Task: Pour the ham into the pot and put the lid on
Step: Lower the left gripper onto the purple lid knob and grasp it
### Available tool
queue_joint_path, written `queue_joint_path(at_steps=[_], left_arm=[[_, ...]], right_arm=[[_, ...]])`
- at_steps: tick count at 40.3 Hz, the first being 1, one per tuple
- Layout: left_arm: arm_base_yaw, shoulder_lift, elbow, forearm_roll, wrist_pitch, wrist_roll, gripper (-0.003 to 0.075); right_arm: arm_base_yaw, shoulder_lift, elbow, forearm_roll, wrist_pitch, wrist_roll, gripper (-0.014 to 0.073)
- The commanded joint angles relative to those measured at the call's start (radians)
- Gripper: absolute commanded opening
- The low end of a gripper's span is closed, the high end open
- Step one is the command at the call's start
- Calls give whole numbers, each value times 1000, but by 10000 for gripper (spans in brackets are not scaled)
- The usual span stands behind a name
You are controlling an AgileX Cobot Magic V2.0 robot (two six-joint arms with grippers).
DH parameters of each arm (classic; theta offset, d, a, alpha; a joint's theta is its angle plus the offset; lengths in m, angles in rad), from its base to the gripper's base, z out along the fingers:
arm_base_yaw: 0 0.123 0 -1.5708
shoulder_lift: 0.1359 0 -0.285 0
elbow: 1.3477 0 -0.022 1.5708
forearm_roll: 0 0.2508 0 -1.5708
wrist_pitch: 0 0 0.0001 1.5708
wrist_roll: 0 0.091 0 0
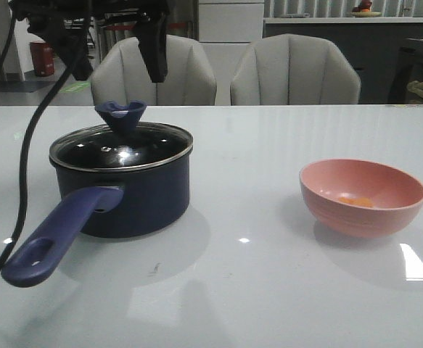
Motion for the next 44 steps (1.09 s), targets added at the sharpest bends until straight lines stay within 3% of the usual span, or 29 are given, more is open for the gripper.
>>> queue_joint_path(at_steps=[1, 32, 44], left_arm=[[-6, -8, -71, 35, 17, -20, 646], [9, 103, -116, 50, 22, -155, 644], [9, 125, -118, 37, 6, -155, 500]], right_arm=[[-4, -21, -4, -1, -85, -4, 166], [-4, -21, -4, -1, -85, -4, 166], [-4, -21, -4, -1, -85, -4, 166]])
